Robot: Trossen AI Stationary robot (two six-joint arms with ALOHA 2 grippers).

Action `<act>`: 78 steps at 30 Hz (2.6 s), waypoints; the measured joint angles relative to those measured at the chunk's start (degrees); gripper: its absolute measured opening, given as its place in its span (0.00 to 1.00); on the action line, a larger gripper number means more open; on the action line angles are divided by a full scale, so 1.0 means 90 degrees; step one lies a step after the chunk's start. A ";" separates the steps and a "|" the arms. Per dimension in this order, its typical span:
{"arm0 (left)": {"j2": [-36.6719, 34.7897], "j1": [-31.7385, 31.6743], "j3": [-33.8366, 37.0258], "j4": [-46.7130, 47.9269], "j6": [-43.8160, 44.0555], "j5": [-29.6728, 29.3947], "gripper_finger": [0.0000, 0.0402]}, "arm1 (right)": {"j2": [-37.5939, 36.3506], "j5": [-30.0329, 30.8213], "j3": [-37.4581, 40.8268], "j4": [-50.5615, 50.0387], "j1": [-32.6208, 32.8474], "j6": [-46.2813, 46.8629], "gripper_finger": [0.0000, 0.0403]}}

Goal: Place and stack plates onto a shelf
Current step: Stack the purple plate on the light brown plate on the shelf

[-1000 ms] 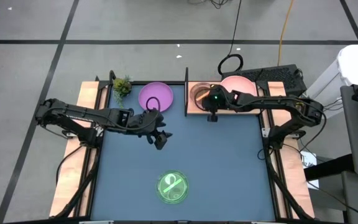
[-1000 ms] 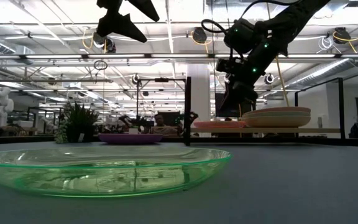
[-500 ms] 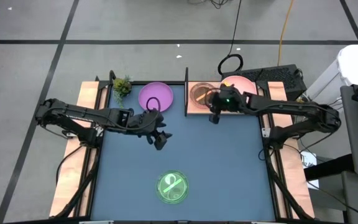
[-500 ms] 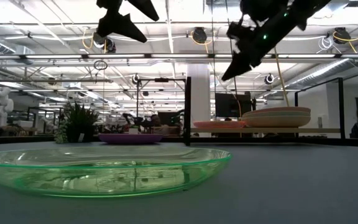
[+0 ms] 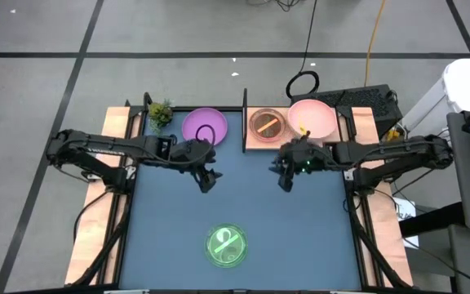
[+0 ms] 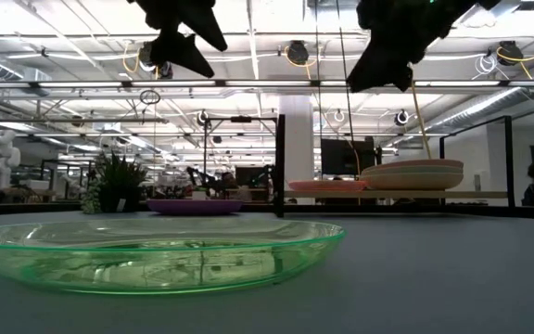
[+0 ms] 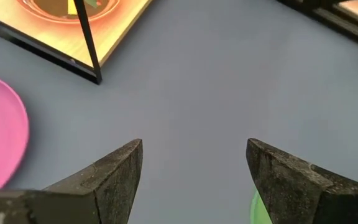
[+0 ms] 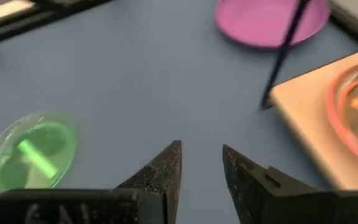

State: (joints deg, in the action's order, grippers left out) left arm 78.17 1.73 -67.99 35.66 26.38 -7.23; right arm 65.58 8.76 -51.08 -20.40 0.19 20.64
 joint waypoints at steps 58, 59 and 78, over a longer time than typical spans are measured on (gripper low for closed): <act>0.1783 -0.3601 0.2127 -0.1069 -0.7133 0.0727 0.49 | -0.0036 0.0050 -0.0001 -0.0622 0.0676 0.0079 0.25; 0.1829 -0.3601 0.2120 -0.1116 -0.7112 0.0716 0.49 | -0.0036 0.0047 -0.0001 -0.0622 0.0652 0.0079 0.25; 0.1824 -0.3544 0.2113 -0.1331 -0.7158 0.0328 0.03 | -0.0036 0.0047 -0.0001 -0.0502 0.0597 0.0127 0.25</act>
State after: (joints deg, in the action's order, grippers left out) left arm 94.59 -30.17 -48.97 23.68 -38.04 -4.28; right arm 65.25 9.19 -51.09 -24.92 5.56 21.78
